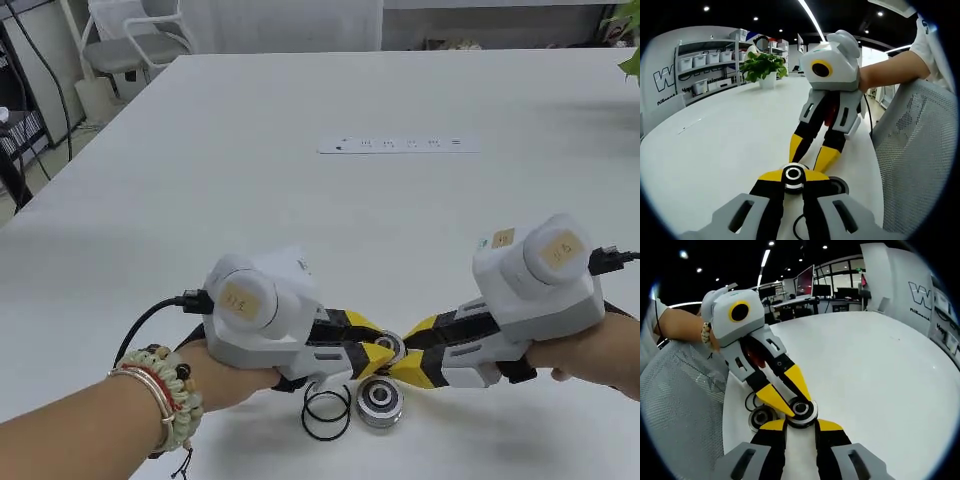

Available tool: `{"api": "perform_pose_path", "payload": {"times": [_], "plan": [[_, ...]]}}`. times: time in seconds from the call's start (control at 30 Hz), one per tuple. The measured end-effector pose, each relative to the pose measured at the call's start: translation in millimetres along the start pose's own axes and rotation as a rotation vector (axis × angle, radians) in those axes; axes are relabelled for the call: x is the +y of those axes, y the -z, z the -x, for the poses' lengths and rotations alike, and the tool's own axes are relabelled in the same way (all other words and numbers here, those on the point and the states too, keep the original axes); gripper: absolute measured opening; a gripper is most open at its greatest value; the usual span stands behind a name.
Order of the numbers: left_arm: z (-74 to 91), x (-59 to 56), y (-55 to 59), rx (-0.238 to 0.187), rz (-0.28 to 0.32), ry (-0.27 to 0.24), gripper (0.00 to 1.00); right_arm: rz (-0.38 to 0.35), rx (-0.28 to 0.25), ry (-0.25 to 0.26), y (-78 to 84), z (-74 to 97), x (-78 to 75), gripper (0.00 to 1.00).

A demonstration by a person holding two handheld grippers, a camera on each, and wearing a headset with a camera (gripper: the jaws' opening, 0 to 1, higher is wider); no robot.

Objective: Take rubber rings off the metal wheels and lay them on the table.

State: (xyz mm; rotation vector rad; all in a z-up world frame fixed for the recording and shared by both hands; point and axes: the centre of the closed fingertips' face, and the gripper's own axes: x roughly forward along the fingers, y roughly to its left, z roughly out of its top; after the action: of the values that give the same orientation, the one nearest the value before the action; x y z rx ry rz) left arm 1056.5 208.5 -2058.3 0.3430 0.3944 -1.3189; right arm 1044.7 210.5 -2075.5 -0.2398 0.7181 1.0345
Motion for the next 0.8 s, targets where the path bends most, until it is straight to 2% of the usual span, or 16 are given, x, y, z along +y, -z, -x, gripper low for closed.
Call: {"api": "perform_pose_path", "payload": {"times": [0.07,0.2,0.3,0.37,0.5,0.53,0.6,0.8], "plan": [[-0.2,-0.6,-0.1,0.000,-0.001,0.002,0.08,-0.022,-0.001,-0.006,0.2,0.7,0.5,0.20],[-0.3,-0.6,0.0,-0.001,-0.001,0.003,0.08,-0.114,-0.020,-0.012,-3.4,2.9,-1.0,0.20],[-0.3,-0.8,-0.1,0.000,-0.001,0.003,0.08,-0.072,-0.014,-0.013,-1.9,2.5,0.9,0.19],[-0.3,-1.1,-0.1,0.000,-0.001,0.003,0.08,0.004,0.018,-0.004,2.9,1.9,0.5,0.17],[-0.4,-1.2,-0.2,0.000,0.000,0.003,0.08,0.020,0.017,-0.002,2.9,2.1,0.5,0.14],[-0.3,-1.1,-0.2,-0.001,0.001,0.003,0.08,0.064,0.039,0.008,6.3,3.1,-2.1,0.11],[-0.2,-0.8,0.0,-0.001,0.003,0.001,0.08,0.045,0.028,0.002,5.4,3.0,-0.6,0.08],[-0.2,-0.4,0.2,0.000,0.005,-0.001,0.08,0.055,0.032,0.005,5.6,3.1,-1.6,0.05]]}}
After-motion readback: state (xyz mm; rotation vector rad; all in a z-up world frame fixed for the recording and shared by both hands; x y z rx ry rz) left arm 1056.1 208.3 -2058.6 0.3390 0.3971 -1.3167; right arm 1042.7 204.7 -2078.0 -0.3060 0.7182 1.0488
